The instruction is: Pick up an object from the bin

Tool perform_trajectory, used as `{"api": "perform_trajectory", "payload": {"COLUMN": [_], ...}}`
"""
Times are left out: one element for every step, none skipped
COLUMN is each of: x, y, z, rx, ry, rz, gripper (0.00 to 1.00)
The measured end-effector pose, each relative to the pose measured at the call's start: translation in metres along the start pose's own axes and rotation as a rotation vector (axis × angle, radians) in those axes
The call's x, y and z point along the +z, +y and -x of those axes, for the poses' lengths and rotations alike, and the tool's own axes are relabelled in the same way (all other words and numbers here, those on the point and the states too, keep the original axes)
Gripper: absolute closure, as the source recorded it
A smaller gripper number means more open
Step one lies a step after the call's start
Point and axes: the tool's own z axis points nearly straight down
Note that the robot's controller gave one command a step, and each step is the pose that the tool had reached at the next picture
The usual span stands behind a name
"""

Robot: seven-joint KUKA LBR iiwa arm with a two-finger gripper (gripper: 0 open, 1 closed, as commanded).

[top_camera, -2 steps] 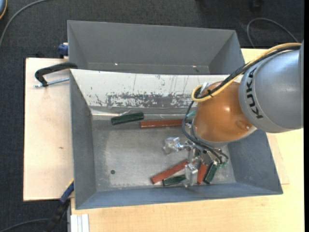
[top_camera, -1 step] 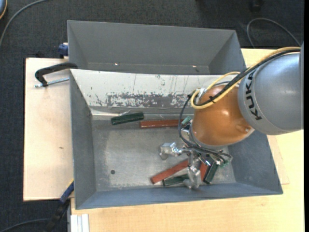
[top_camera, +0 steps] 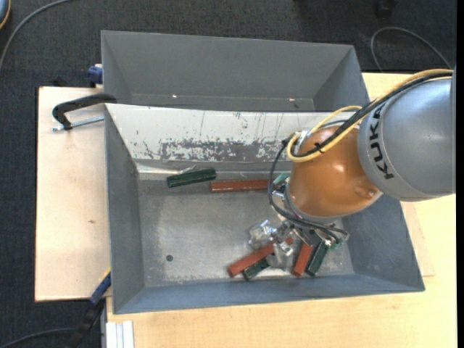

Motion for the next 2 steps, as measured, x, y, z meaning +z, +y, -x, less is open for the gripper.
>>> {"api": "perform_trajectory", "payload": {"x": [-0.003, -0.124], "y": [0.016, 0.005], "z": [0.020, 0.035], "rx": [-0.600, -0.647], "ry": [-0.014, -0.006], "rz": [-0.013, -0.006], "gripper": [1.00, 1.00]}}
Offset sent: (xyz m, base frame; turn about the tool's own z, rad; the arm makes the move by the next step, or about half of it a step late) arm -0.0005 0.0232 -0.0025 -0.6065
